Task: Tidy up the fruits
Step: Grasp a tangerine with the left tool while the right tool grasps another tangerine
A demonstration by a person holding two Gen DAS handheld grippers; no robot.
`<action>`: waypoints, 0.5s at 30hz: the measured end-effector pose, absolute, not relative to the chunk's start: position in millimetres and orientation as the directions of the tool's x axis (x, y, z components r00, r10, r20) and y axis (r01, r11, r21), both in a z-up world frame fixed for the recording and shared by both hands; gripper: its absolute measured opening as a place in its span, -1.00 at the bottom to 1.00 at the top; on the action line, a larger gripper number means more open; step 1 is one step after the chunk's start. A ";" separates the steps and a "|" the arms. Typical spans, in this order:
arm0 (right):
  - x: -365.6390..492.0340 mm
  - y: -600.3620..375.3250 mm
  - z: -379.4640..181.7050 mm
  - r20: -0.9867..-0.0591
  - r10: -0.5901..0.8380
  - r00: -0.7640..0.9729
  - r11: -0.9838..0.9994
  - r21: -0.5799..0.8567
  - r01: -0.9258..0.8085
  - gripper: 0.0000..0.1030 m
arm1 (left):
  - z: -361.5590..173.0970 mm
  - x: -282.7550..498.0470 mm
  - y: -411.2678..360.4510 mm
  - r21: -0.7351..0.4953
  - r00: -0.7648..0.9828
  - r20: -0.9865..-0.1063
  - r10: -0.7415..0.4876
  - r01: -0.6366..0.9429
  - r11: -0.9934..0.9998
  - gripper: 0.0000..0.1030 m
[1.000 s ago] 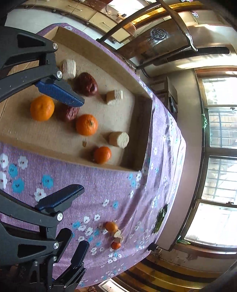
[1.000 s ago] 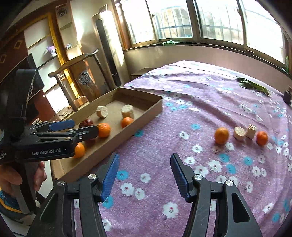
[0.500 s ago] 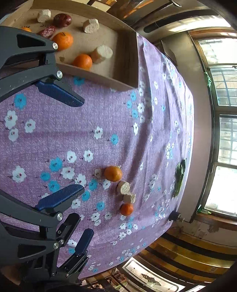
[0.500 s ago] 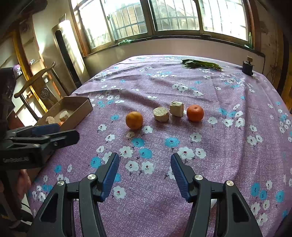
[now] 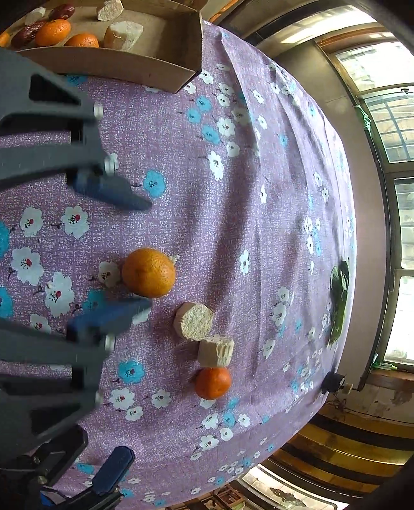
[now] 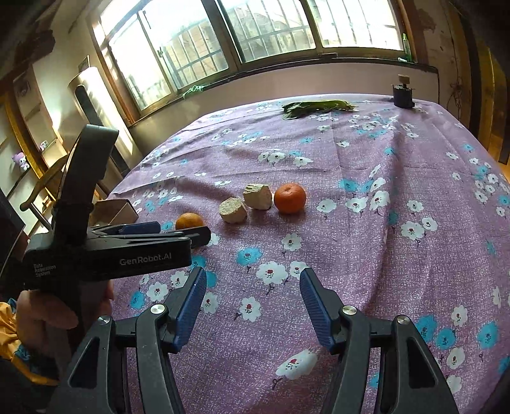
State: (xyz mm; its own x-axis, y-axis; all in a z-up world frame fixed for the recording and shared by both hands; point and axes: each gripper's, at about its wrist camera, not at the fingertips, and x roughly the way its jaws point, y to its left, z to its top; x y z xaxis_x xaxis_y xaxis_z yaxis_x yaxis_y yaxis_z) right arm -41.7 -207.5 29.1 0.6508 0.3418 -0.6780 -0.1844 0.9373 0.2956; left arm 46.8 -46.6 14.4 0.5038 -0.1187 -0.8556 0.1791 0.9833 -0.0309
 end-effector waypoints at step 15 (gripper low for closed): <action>21.2 -199.3 23.6 -0.744 0.199 0.638 0.980 0.140 -0.143 0.26 | 62.2 -14.0 -2.6 -0.076 0.566 -0.803 -0.187 0.213 0.974 -0.47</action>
State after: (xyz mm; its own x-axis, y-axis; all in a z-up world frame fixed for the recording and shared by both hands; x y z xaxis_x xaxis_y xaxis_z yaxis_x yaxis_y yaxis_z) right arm 21.2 -199.3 23.6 0.6378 0.1992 -0.7440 -0.1429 0.9798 0.1398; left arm -14.0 -2.6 62.2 0.5660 -0.1865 -0.8030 0.2130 0.9741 -0.0762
